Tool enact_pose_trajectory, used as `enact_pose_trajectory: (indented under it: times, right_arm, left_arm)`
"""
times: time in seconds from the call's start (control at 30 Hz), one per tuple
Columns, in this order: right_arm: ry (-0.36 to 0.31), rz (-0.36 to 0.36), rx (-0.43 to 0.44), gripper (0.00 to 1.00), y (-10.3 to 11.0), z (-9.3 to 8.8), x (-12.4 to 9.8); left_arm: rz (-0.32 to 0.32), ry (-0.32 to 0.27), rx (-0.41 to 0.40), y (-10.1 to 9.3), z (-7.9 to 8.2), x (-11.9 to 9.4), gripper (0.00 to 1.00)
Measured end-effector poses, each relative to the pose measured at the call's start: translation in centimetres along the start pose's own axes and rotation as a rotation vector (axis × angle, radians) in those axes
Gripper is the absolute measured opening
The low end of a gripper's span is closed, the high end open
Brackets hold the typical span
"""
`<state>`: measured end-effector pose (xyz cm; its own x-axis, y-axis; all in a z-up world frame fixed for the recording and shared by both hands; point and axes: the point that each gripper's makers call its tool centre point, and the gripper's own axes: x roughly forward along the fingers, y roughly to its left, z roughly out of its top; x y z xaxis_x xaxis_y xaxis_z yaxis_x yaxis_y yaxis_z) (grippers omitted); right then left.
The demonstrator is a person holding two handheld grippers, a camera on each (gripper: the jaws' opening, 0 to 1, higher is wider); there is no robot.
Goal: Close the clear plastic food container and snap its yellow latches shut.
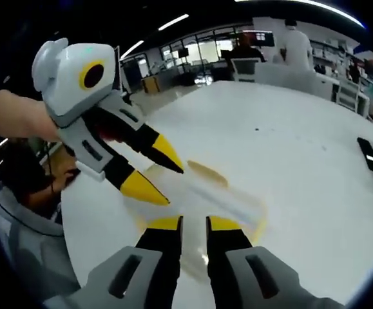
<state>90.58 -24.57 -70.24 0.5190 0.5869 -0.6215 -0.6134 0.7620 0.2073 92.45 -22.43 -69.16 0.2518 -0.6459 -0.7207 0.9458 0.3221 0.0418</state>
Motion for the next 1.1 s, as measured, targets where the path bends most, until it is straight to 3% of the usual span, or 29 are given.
enact_pose_trajectory:
  times: [0.83, 1.1]
  right_arm:
    - [0.0, 0.058, -0.045, 0.06, 1.3, -0.4, 0.0]
    - [0.009, 0.085, -0.175, 0.09, 2.4, -1.3, -0.7]
  left_arm:
    - [0.008, 0.034, 0.012, 0.8, -0.2, 1.5, 0.14]
    - [0.011, 0.014, 0.016, 1.4, 0.3, 2.0, 0.2]
